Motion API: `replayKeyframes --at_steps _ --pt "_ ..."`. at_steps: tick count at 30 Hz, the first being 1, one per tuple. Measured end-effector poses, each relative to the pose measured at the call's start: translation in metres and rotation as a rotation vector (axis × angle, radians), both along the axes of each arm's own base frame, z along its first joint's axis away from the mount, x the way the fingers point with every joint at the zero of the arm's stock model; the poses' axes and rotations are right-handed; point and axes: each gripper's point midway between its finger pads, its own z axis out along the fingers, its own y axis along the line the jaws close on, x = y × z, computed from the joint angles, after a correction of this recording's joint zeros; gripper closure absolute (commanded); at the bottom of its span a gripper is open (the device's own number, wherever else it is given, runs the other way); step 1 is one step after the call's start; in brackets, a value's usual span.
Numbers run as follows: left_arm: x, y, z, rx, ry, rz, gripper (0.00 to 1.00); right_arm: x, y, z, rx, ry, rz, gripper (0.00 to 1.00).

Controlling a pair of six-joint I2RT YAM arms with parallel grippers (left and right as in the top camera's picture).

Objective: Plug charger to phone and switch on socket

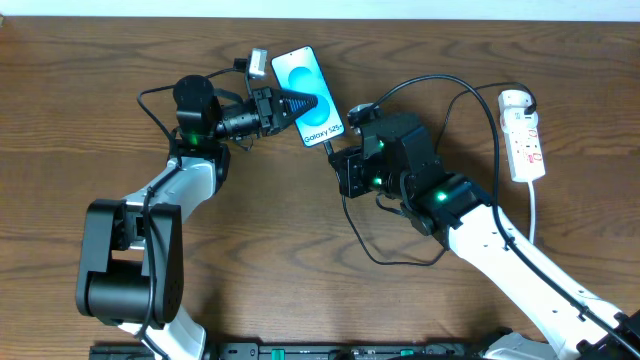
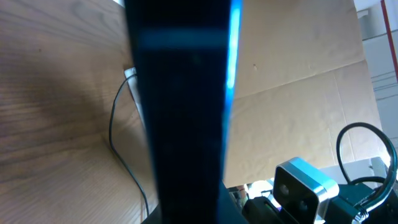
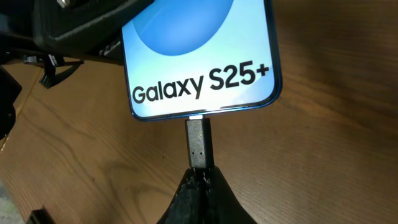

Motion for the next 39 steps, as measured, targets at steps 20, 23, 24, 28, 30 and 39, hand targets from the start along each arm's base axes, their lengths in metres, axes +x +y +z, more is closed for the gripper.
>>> replayKeyframes --at_steps 20,23,24,28,30,39 --pt "-0.045 -0.029 0.019 0.010 -0.330 -0.229 0.93 -0.049 -0.144 0.114 -0.141 -0.274 -0.302 0.50" --pt "-0.049 -0.038 0.021 0.004 -0.334 -0.241 0.92 -0.077 -0.183 0.155 -0.125 -0.419 -0.434 0.45" --pt "-0.051 -0.043 0.022 0.000 -0.332 -0.251 0.93 -0.089 -0.197 0.169 -0.111 -0.474 -0.481 0.43" --pt "-0.052 -0.067 0.039 -0.008 -0.318 -0.296 0.92 -0.133 -0.240 0.208 -0.042 -0.628 -0.634 0.41" --pt "-0.049 -0.083 0.051 0.000 -0.292 -0.320 0.93 -0.154 -0.258 0.216 -0.009 -0.669 -0.700 0.40" --pt "-0.032 -0.115 -0.001 0.357 -0.111 -0.188 0.92 -0.172 -0.278 0.188 -0.026 -0.568 -0.783 0.38"
